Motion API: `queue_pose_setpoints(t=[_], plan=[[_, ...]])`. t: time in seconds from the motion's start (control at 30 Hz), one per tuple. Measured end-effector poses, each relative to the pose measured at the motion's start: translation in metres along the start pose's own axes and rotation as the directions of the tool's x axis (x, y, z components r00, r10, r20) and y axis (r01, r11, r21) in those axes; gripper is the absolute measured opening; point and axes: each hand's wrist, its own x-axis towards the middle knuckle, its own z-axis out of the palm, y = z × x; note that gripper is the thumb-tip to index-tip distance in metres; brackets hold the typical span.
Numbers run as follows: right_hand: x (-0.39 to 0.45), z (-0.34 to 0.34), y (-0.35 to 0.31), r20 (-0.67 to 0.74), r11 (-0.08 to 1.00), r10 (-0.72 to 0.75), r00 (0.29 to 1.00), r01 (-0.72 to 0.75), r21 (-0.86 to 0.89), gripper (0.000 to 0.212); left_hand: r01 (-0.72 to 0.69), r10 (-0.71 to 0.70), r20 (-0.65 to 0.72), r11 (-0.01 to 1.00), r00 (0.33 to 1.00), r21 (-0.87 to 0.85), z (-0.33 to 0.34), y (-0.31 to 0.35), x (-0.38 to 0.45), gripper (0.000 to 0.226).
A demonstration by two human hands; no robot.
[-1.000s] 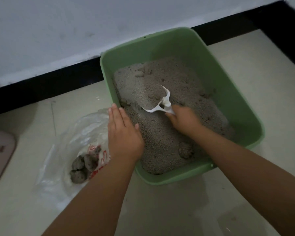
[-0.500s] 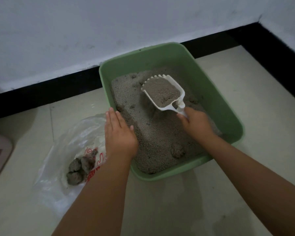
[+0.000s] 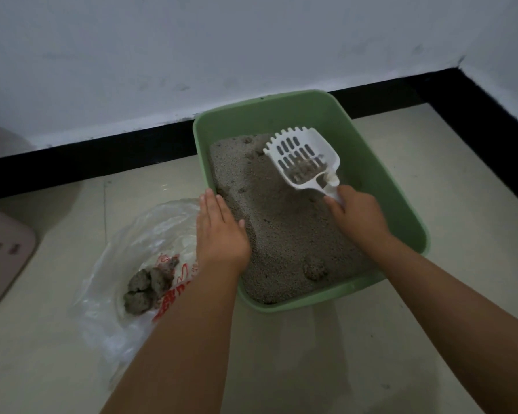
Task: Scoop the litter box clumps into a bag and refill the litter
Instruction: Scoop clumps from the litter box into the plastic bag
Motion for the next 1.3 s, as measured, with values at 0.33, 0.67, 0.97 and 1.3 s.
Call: queue_pose_setpoints(t=[0.33, 0.67, 0.97, 1.3], plan=[[-0.01, -0.004, 0.0, 0.021, 1.0, 0.006, 1.0, -0.006, 0.01, 0.033, -0.01, 0.01, -0.024, 1.0, 1.0, -0.014, 0.002, -0.001, 0.002, 0.06], [-0.024, -0.01, 0.0, 0.049, 0.999, 0.004, 0.999, -0.002, -0.044, 0.033, -0.126, 0.129, 0.028, 0.987, 0.991, -0.101, 0.0, -0.011, -0.001, 0.064], [-0.048, -0.008, -0.065, 0.152, 0.953, -0.304, 0.941, 0.297, 0.063, 0.03, 0.087, -0.072, -0.153, 0.991, 0.986, 0.099, -0.027, -0.12, -0.032, 0.067], [-0.068, 0.034, -0.153, 0.381, 0.74, -0.415, 0.827, 0.55, -0.387, 0.032, 0.39, -0.395, -0.008, 0.911, 0.919, -0.131, -0.029, -0.202, -0.049, 0.032]])
